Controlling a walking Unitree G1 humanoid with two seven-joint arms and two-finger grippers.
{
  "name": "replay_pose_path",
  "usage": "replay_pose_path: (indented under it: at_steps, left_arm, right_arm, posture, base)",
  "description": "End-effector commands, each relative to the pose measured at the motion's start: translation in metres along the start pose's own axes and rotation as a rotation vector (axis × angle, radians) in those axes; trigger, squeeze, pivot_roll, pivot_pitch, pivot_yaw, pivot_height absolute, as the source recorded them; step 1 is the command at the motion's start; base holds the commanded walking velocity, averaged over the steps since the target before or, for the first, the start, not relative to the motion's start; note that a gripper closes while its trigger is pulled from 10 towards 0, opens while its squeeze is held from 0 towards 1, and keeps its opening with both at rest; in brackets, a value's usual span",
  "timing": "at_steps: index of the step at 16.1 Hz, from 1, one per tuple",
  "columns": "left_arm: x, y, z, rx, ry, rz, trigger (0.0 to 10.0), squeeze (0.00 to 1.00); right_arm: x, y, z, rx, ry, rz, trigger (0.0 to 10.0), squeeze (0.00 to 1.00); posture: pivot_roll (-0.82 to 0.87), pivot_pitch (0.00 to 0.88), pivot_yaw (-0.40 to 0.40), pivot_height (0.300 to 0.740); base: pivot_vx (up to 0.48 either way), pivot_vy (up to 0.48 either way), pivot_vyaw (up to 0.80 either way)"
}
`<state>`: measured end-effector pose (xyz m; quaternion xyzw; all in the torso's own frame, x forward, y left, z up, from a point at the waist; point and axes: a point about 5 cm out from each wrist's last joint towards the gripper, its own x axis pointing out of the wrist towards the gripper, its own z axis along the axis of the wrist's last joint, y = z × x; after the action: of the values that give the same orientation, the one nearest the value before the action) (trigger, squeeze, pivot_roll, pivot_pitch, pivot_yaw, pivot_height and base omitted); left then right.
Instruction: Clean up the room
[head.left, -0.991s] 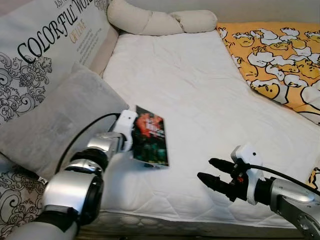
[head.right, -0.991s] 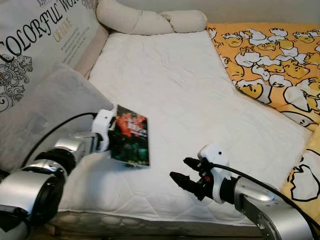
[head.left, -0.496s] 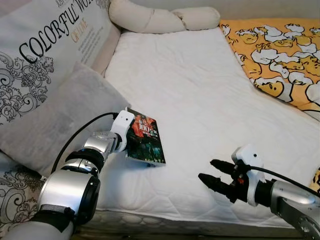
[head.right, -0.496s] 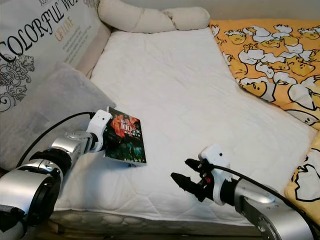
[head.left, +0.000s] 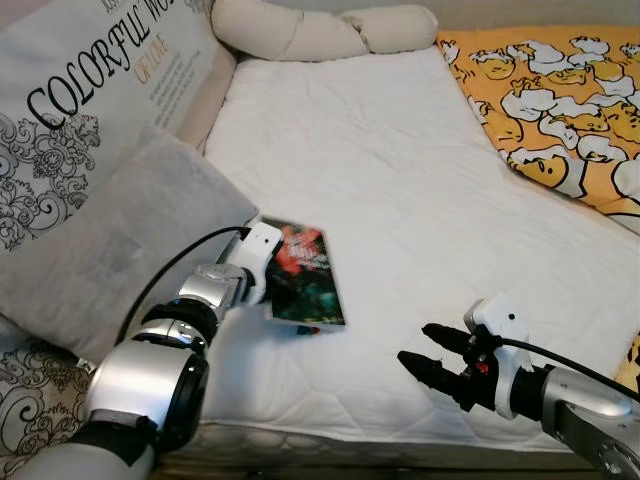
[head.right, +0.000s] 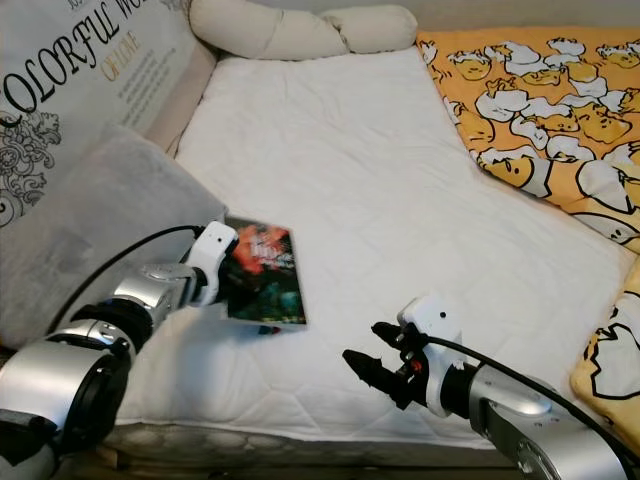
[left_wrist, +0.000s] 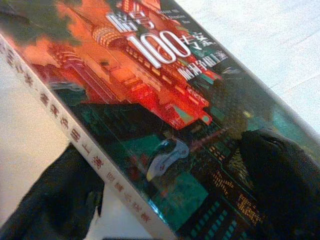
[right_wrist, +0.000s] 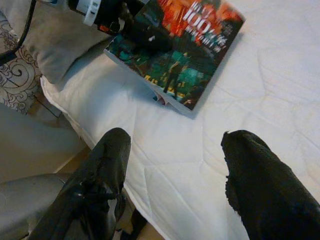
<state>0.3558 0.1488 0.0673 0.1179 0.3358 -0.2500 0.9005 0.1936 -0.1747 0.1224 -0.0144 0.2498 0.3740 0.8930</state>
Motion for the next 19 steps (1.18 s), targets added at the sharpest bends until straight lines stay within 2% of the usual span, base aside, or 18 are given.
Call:
replay_pose_path:
  at_steps: [1,2,5,7,8,10,13,14,15,16,19]
  left_arm:
    - [-0.003,0.008,-0.003,0.063,0.031,0.048,10.0,1.00]
    - [-0.005,0.012,-0.005,0.156,0.065,0.074,10.0,1.00]
    - [-0.006,0.014,-0.004,0.146,0.056,0.074,10.0,1.00]
    - [-0.006,0.013,0.000,0.214,0.045,0.066,10.0,1.00]
    - [-0.005,0.012,0.003,0.279,0.037,0.055,10.0,1.00]
    - [-0.005,0.010,0.007,0.300,0.008,0.058,10.0,1.00]
    - [-0.005,0.011,0.007,0.328,0.020,0.085,10.0,1.00]
    - [-0.005,0.013,0.006,0.333,0.021,0.100,10.0,0.78]
    - [-0.006,0.015,0.007,0.335,0.021,0.117,10.0,0.46]
    - [-0.009,0.020,0.008,0.340,0.019,0.150,10.0,0.00]
    - [-0.012,0.027,0.010,0.357,0.017,0.209,10.0,0.00]
  right_arm:
    - [0.000,0.003,-0.001,0.005,0.008,0.005,10.0,0.00]
    - [0.001,0.002,-0.001,0.007,0.009,0.005,10.0,0.00]
    - [0.005,0.003,0.000,0.008,0.008,0.008,10.0,0.00]
    - [0.006,0.004,0.000,0.007,0.007,0.013,10.0,0.00]
    - [0.006,0.004,-0.001,0.008,0.010,0.015,10.0,0.00]
    - [0.005,0.004,-0.002,0.009,0.016,0.012,10.0,0.00]
    - [0.004,0.004,-0.003,0.012,0.016,0.005,10.0,0.00]
    - [0.004,0.004,-0.003,0.013,0.017,0.002,10.0,0.00]
    - [0.004,0.004,-0.003,0.014,0.017,0.000,10.0,0.00]
    - [0.004,0.004,-0.005,0.016,0.023,-0.006,10.0,0.00]
    - [0.005,0.002,-0.007,0.019,0.046,-0.021,10.0,0.00]
  posture:
    - [-0.36,0.051,0.100,0.740]
    - [-0.35,0.048,0.098,0.740]
    - [-0.34,0.045,0.095,0.740]
    - [-0.34,0.043,0.091,0.740]
    - [-0.34,0.045,0.090,0.740]
    - [-0.34,0.048,0.095,0.740]
    - [-0.34,0.052,0.101,0.740]
    - [-0.34,0.051,0.103,0.740]
    - [-0.34,0.051,0.103,0.740]
    - [-0.34,0.048,0.103,0.740]
    - [-0.34,0.046,0.101,0.740]
  base:
    - [0.000,0.000,0.00]
    - [0.000,0.000,0.00]
    - [0.000,0.000,0.00]
    - [0.000,0.000,0.00]
    - [0.000,0.000,0.00]
    - [0.000,0.000,0.00]
    - [0.000,0.000,0.00]
    - [0.000,0.000,0.00]
    - [0.000,0.000,0.00]
    - [0.000,0.000,0.00]
    - [0.000,0.000,0.00]
